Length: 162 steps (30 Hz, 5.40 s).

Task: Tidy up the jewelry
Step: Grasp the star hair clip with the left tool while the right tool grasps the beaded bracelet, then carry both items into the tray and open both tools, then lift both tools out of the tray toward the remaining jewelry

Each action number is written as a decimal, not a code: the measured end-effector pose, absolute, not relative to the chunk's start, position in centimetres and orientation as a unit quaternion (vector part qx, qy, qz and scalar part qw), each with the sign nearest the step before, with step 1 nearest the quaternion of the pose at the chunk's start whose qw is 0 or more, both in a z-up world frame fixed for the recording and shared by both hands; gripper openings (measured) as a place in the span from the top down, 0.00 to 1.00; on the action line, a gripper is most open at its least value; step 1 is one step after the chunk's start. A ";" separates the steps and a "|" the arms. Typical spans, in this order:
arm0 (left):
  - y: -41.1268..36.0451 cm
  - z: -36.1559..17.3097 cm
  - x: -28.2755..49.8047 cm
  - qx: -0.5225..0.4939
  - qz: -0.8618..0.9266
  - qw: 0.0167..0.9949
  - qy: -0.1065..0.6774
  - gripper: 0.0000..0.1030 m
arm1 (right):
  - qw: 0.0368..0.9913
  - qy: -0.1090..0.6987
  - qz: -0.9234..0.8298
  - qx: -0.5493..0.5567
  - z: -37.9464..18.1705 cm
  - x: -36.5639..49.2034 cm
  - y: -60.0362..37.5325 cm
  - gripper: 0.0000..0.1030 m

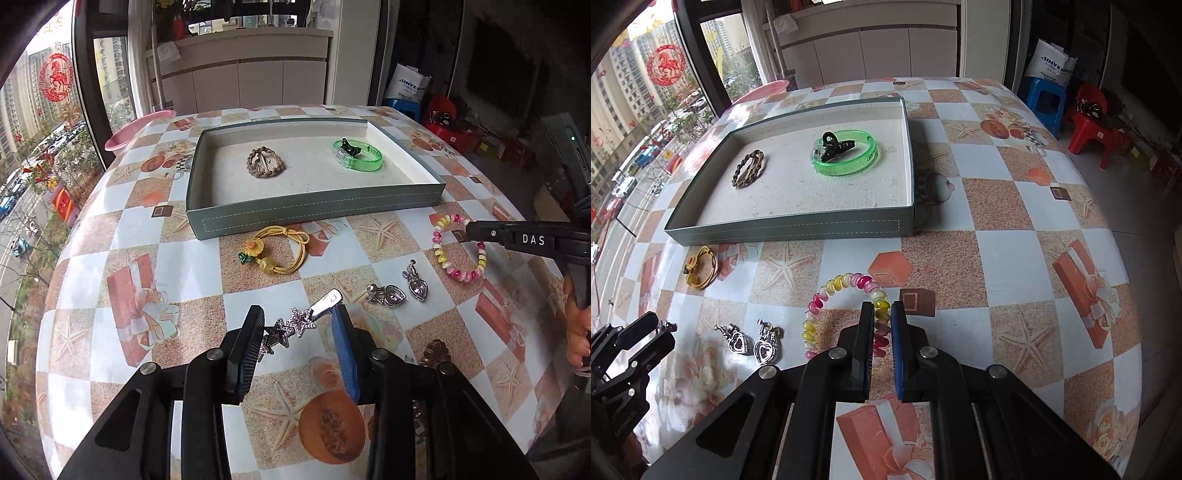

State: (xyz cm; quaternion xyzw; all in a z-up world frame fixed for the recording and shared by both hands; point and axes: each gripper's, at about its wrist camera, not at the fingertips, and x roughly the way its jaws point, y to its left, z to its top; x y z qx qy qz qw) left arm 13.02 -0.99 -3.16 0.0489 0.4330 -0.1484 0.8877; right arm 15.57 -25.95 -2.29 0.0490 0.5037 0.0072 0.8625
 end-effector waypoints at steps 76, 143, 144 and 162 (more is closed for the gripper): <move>-5.2 -4.7 32.1 0.094 -0.063 0.888 0.445 0.48 | 0.844 0.515 0.064 0.136 -3.9 31.8 -25.5 0.48; -3.2 -3.5 7.2 0.052 -0.126 0.892 0.432 0.00 | 0.867 0.478 0.080 0.113 0.9 8.0 -25.1 0.00; -3.5 -3.6 7.1 0.053 -0.128 0.890 0.433 0.00 | 0.866 0.481 0.077 0.112 0.7 7.9 -25.2 0.00; -1.3 -5.1 9.6 0.029 -0.082 0.889 0.450 0.00 | 0.851 0.512 0.065 0.094 -1.8 9.9 -24.5 0.00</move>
